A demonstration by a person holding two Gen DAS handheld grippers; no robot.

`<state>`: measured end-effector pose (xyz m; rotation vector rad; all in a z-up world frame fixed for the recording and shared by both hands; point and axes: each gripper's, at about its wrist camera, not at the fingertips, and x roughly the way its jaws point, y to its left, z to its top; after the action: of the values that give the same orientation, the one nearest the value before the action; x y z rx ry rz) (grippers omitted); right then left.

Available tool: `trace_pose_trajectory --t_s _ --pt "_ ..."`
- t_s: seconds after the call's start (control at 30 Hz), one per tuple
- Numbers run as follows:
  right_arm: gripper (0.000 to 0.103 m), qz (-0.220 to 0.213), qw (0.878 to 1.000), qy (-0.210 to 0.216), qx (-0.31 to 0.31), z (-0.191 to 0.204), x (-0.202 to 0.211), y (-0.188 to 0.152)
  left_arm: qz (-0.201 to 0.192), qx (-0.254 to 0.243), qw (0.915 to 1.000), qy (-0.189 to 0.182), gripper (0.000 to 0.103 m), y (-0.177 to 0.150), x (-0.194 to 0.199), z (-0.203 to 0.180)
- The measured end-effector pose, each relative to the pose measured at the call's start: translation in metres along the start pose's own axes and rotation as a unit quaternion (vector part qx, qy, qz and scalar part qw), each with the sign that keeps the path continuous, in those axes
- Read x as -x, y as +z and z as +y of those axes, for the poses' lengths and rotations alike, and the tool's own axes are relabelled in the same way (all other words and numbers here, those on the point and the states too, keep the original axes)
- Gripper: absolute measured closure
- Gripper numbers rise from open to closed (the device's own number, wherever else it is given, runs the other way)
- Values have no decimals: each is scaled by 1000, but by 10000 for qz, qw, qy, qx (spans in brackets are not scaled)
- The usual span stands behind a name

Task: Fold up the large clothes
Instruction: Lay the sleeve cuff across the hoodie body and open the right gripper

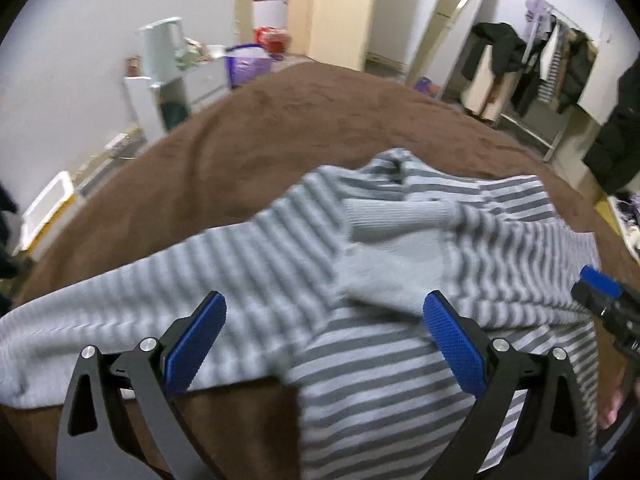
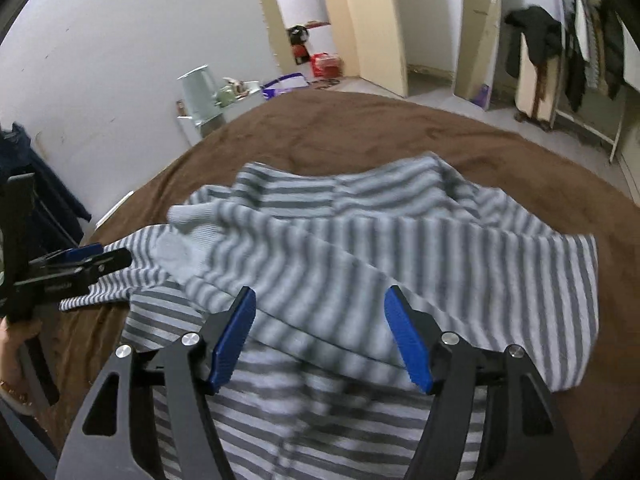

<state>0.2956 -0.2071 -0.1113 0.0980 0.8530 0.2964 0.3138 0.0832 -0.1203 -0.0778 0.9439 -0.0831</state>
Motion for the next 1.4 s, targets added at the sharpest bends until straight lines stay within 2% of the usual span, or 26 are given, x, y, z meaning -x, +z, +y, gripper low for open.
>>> trace_pose_trajectory --t_s 0.13,0.2,0.27,0.33,0.37,0.43,0.5,0.57,0.63,0.8,0.97,1.17,1.27,1.33,1.4 --pt "36 76 9999 -133 -69 -19 2 -10 -6 -186 9998 -85 9 9 -17 -22" --pt "36 97 9997 -172 -119 -27 4 -13 91 -238 9996 -83 22 12 -28 -28" --pt "36 98 9996 -187 -198 -35 4 -15 231 -213 9995 -85 23 12 -41 -29" --pt "36 81 9994 -209 -255 -42 9 -17 349 -211 9991 -84 28 9 -50 -27" --pt "36 64 9993 -222 -279 -45 10 -17 409 -210 9989 -106 34 7 -54 -27" --pt "36 21 9991 -256 -332 -50 12 -17 406 -205 9988 -183 52 2 -55 -28" --pt "36 -4 9988 -291 -387 -57 14 -18 347 -310 9986 -238 76 -2 -53 -30" --pt "36 -32 9984 -324 -453 -63 16 -18 299 -404 9984 -272 81 -5 -51 -33" --pt "36 -49 9980 -362 -509 -67 17 -19 161 -522 9983 -205 82 -6 -44 -37" --pt "36 -79 9967 -452 -672 -80 22 -20 -247 -458 9984 -213 82 0 -12 -34" --pt "36 -129 9952 -561 -791 -93 29 -17 -350 -680 9970 -143 82 2 12 -36" --pt "33 -37 9939 -767 -795 -105 28 -12 -169 -610 9980 -4 82 -13 12 -26" --pt "34 113 9930 -876 -786 -112 19 -12 48 -531 9985 90 81 -27 -4 -16" --pt "34 241 9921 -956 -770 -118 7 -15 224 -432 9988 92 78 -37 -18 -11" --pt "41 411 9907 -1027 -792 -125 -8 -19 291 -417 9984 236 69 -46 -28 -9"
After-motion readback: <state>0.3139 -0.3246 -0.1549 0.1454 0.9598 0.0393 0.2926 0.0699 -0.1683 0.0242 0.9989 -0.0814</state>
